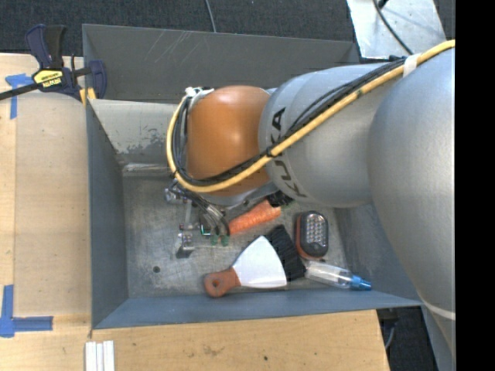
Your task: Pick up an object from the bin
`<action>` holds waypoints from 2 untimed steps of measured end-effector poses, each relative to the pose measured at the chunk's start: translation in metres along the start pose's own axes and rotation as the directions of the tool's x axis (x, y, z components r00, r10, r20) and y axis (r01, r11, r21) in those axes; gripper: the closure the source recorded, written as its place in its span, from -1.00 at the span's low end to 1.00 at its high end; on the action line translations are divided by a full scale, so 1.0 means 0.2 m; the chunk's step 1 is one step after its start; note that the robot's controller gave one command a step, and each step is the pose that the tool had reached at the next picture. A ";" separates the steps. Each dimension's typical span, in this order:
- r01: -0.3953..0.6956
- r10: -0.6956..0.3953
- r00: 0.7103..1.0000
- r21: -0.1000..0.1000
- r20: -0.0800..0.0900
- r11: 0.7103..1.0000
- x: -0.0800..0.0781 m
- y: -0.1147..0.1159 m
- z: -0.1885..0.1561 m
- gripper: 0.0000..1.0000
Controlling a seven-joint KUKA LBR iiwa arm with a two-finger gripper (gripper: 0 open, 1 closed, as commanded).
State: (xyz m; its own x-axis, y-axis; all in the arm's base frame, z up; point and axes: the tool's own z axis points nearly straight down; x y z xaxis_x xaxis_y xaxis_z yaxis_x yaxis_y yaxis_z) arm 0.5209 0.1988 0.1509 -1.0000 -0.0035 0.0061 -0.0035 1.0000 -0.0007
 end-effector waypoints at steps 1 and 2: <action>-0.003 0.003 1.000 -0.002 0.008 1.000 -0.01 0.00 -0.02 -1.00; 0.131 -0.131 0.991 -0.003 0.016 0.991 0.08 -0.20 0.18 -1.00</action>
Offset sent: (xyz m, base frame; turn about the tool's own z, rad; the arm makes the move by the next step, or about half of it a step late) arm -0.0346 -0.0847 -0.0809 -0.2373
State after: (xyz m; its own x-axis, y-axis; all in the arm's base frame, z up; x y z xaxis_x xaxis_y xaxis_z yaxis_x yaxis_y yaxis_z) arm 0.5054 0.1583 0.1142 -0.9909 -0.1341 -0.0103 -0.1341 0.9910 0.0031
